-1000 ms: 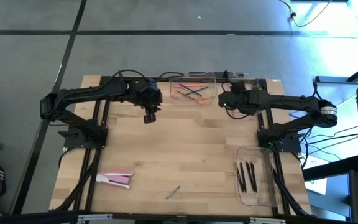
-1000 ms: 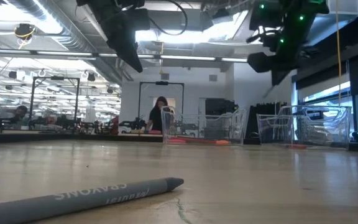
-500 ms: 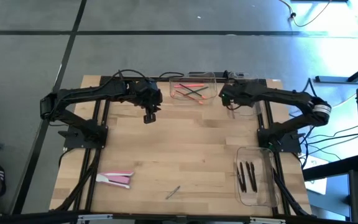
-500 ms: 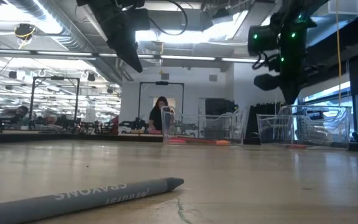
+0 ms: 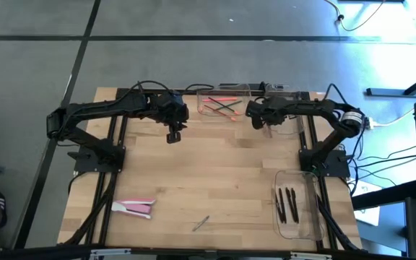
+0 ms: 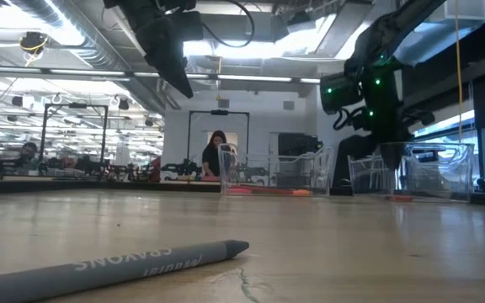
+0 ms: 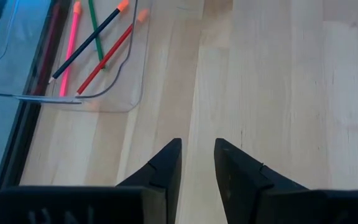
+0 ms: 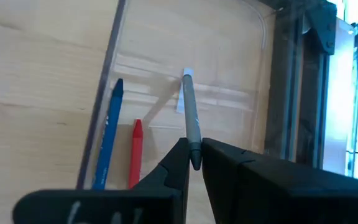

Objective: Sort crayons/erasers/pens/pencils in bins
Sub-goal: Put the top gray crayon into the top right transparent bin, then put the gray crayon into the top right transparent bin

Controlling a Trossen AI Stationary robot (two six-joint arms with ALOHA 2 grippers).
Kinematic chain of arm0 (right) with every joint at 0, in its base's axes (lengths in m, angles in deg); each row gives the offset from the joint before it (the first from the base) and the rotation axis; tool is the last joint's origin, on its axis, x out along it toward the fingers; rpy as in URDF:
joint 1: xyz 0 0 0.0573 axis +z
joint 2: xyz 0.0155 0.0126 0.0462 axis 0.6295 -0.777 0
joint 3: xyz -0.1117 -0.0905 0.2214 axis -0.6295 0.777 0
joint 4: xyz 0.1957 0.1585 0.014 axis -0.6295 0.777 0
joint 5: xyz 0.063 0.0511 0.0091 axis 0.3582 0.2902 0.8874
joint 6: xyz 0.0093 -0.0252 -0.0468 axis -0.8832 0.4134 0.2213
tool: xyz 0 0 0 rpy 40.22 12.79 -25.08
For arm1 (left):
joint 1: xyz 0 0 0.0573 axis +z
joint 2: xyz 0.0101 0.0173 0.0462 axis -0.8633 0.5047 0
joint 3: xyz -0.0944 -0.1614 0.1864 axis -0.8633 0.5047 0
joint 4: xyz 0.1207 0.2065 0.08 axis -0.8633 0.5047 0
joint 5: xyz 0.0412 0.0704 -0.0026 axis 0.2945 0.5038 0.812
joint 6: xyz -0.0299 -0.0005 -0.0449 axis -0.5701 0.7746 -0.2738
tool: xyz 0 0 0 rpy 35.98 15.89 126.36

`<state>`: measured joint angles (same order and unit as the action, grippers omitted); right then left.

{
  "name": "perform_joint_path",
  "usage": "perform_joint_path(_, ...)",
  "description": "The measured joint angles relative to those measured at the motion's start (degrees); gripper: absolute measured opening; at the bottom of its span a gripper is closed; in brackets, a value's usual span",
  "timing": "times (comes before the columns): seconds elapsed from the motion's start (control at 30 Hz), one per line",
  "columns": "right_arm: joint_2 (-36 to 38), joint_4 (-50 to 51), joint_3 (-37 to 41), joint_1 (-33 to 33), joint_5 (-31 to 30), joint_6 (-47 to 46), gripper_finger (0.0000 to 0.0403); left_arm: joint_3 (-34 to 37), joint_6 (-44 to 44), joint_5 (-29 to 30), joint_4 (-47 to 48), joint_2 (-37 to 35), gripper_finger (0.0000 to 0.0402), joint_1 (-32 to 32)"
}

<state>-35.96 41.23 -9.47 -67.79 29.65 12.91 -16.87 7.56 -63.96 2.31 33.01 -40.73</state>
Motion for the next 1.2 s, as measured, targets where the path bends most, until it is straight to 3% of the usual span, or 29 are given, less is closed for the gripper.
perform_joint_path(0.5, -2.1, -0.1, 0.0, 0.0, 0.1, -0.3, 0.0043, 0.0, 0.0, 0.0, 0.0, 0.0, 0.0088, 0.0)
perform_joint_path(0.83, -2.1, 0.0, 0.0, 0.0, 0.3, -0.1, 0.0085, 0.0, 0.0, 0.0, 0.0, 0.0, 0.0087, 0.0)
perform_joint_path(1.07, 0.3, 1.5, -1.4, 0.0, -2.0, 1.4, 0.0089, 0.0, -0.1, 0.0, 0.0, 0.0, 0.0087, 0.0)
perform_joint_path(1.2, 3.6, 4.4, -3.6, 0.3, -6.7, 1.4, 0.0089, 0.0, -0.1, 0.0, -0.2, 0.0, 0.0088, 0.0)
